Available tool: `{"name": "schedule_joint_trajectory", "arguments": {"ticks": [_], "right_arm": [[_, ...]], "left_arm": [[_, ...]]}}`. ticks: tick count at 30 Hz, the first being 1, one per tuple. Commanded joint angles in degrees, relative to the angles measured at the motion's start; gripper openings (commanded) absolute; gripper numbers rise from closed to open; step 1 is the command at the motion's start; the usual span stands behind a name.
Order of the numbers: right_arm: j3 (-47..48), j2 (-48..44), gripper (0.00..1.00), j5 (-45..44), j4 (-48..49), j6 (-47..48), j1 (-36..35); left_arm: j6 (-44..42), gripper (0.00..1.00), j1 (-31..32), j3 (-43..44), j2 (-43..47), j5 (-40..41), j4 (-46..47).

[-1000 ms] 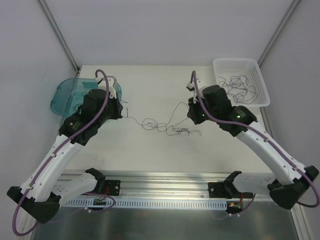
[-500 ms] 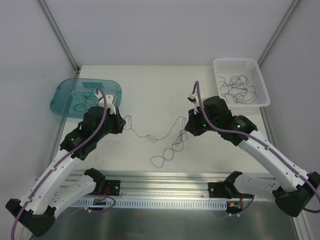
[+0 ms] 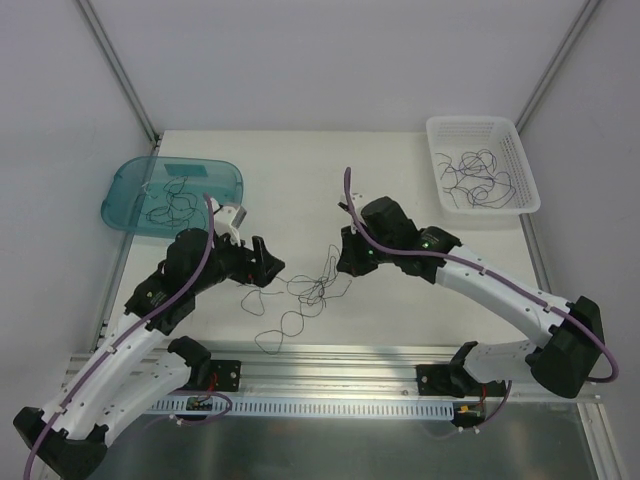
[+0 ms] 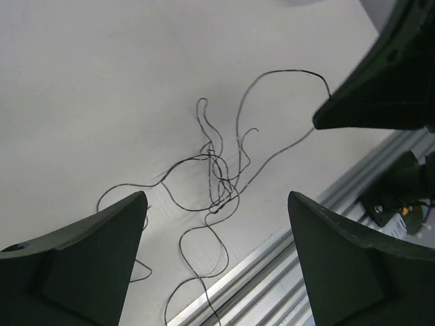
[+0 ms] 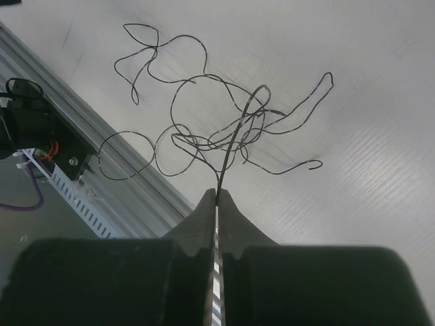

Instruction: Untangle the cables

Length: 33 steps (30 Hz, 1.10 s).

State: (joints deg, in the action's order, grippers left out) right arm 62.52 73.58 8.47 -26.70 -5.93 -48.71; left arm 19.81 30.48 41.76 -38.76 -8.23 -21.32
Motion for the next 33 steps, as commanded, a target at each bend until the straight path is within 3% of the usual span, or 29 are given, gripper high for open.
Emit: {"name": "schedule_joint_trajectory", "arguments": {"ticks": [1, 7, 19, 22, 25, 26, 28, 30, 31, 33], "right_arm": [[5.5, 0.2, 0.01, 2.2, 3.1, -3.3, -0.6], [8.8, -0.1, 0.01, 5.6, 2.4, -4.8, -0.8], [11.8, -0.9, 0.01, 7.6, 0.8, -4.3, -0.8], [11.9, -1.2, 0.01, 7.9, 0.9, -4.3, -0.8], [11.3, -1.7, 0.01, 7.4, 1.2, -4.3, -0.7], [11.0, -1.9, 0.01, 7.1, 1.4, -4.3, -0.8], [9.7, -2.3, 0.01, 5.9, 1.6, -4.3, -0.8], [8.5, -2.8, 0.07, 3.2, 1.6, -4.4, -0.8], [6.8, -3.6, 0.19, 2.2, 1.6, -4.6, -0.8], [4.4, -4.8, 0.31, -1.0, 3.0, -5.7, -0.8]], "left_arm": [[-3.3, 0.85, 1.5, -3.3, 2.5, -12.3, 12.0], [-9.3, 0.79, 7.0, -7.0, -3.1, -14.4, 22.9], [-18.4, 0.57, 14.6, -3.1, -16.1, -9.0, 27.3], [-18.4, 0.46, 15.0, -3.3, -17.7, -7.9, 28.1], [-17.4, 0.19, 15.4, -3.0, -18.5, -7.0, 28.3], [-16.7, 0.06, 15.4, -3.0, -18.5, -6.7, 28.3], [-15.6, 0.0, 15.4, -2.6, -17.9, -5.5, 28.3], [-13.2, 0.0, 15.4, -2.3, -17.2, -2.4, 28.2], [-12.0, 0.0, 15.4, -1.9, -16.5, -1.1, 28.2], [-8.1, 0.0, 15.4, -1.6, -15.9, 2.8, 28.0]]}}
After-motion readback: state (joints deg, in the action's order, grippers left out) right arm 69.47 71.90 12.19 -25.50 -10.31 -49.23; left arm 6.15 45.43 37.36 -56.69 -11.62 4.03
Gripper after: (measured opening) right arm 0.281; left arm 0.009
